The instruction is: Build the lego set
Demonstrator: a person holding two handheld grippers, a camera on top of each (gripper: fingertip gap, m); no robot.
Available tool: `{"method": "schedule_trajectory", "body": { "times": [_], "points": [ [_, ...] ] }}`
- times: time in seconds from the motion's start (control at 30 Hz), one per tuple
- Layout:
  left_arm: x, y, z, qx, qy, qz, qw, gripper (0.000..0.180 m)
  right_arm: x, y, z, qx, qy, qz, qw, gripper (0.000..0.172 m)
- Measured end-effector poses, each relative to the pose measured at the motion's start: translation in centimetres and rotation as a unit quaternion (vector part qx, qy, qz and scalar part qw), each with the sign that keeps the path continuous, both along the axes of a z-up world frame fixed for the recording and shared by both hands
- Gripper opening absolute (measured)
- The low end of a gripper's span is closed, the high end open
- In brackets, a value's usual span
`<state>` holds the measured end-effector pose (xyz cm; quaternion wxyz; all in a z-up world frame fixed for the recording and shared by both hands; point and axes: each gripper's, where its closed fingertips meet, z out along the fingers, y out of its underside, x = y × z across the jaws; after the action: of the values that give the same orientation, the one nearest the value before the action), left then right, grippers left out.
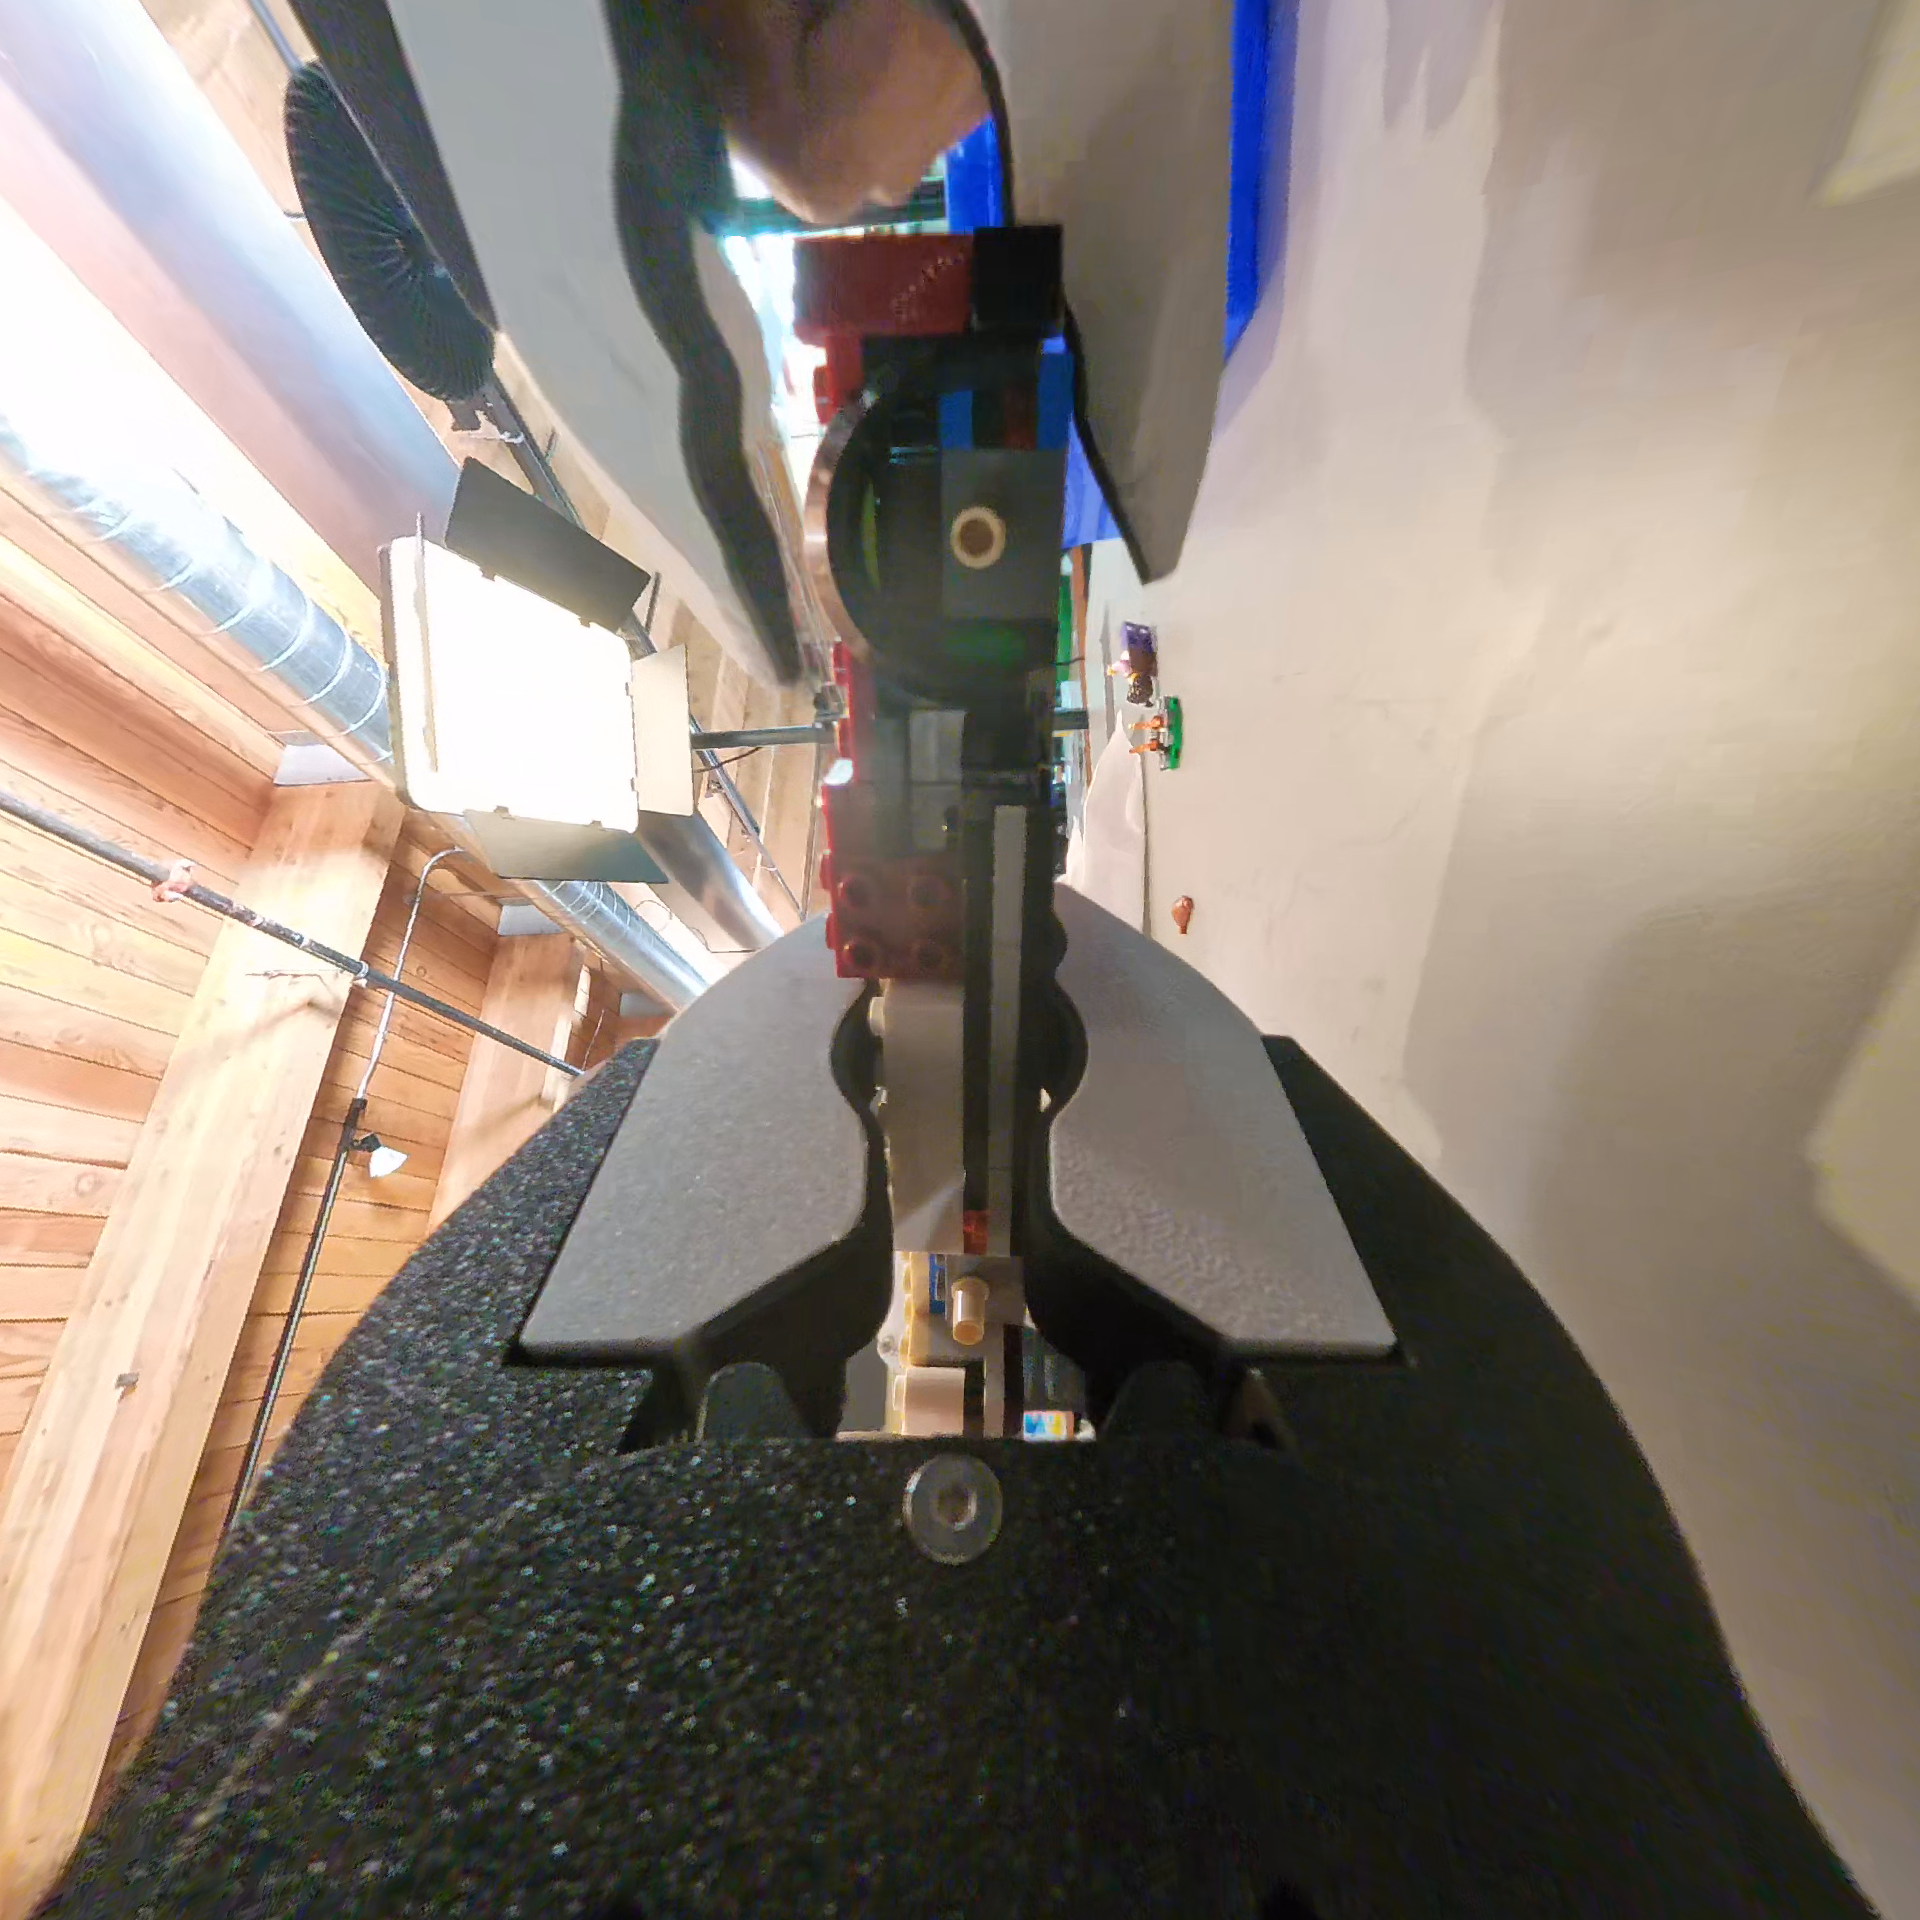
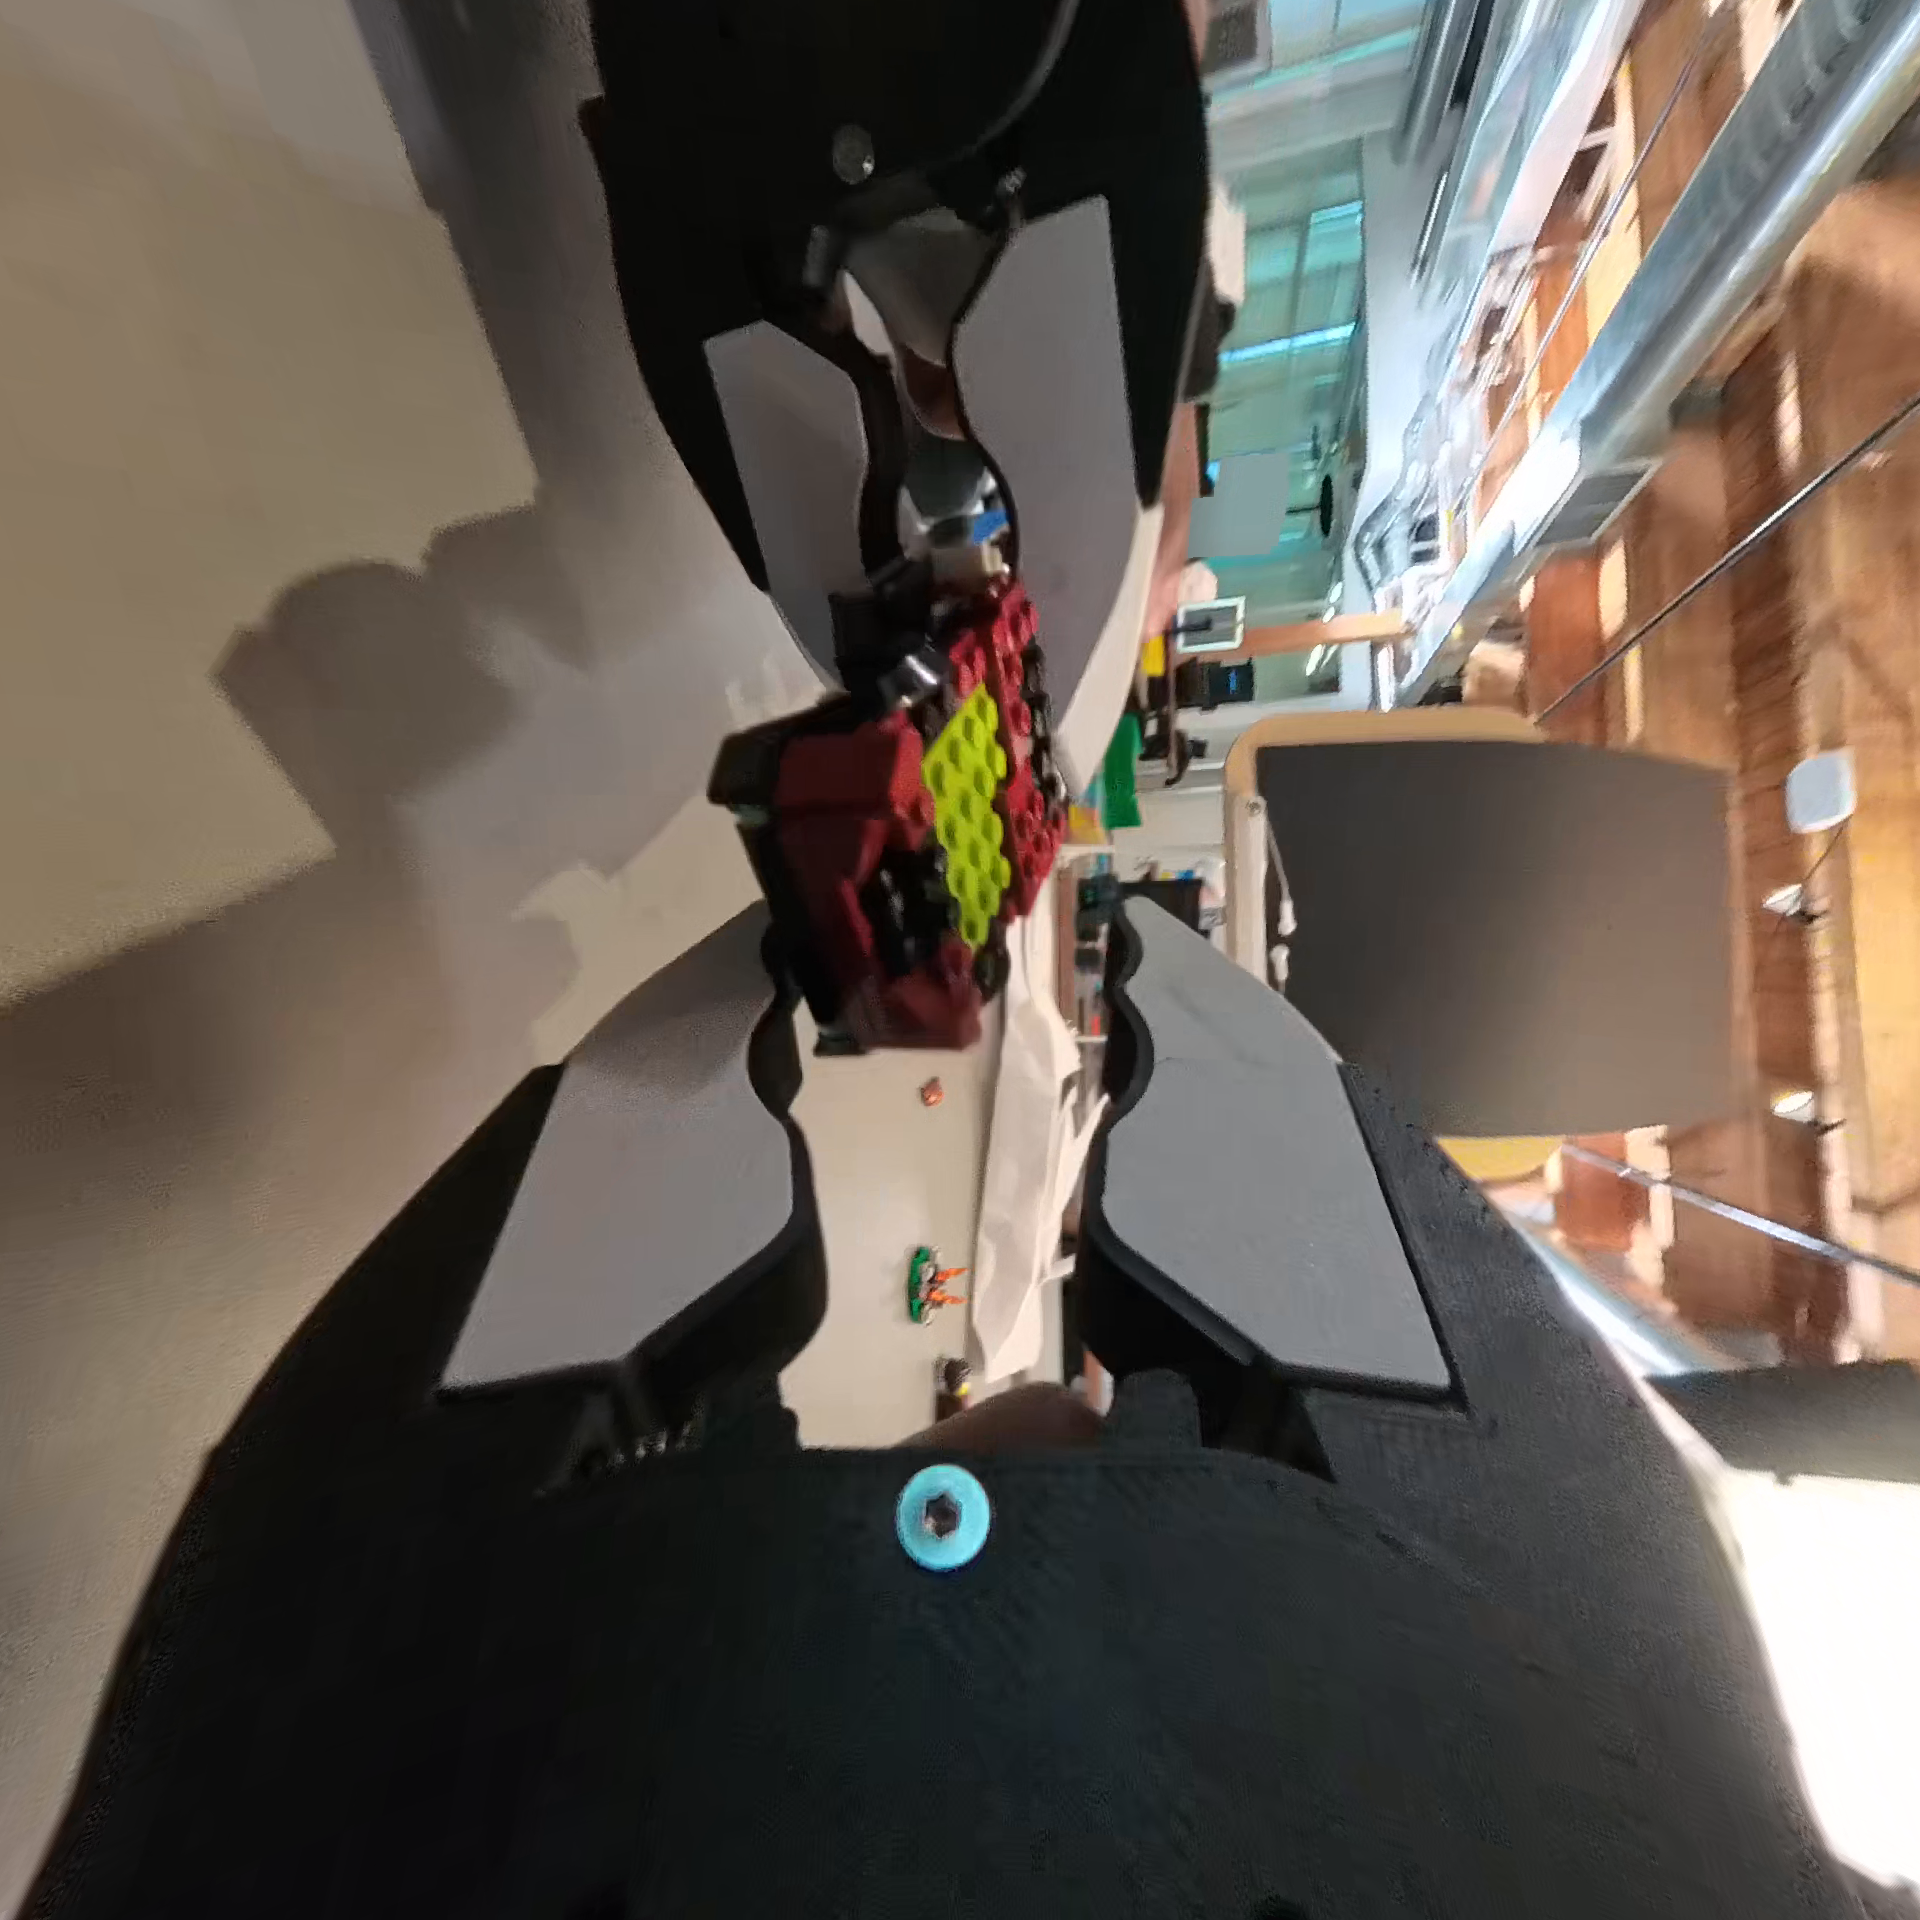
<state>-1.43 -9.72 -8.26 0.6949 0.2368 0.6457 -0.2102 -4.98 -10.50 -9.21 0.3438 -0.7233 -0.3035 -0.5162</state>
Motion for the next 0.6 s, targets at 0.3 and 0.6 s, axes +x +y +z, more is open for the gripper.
{"method": "schedule_trajectory", "body": {
  "times": [0.3,0.6],
  "points": [
    [0.5,0.4,-0.1,-0.007,0.008,0.010,1.000,0.025,-0.2,-6.6,-1.2,0.015,0.157,-0.102,0.982,0.056],
    [0.2,0.6,-1.1,-0.012,0.040,0.005,0.999,0.025,-2.6,-11.6,-6.7,-0.011,0.423,-0.158,0.892,0.049]
  ]
}}
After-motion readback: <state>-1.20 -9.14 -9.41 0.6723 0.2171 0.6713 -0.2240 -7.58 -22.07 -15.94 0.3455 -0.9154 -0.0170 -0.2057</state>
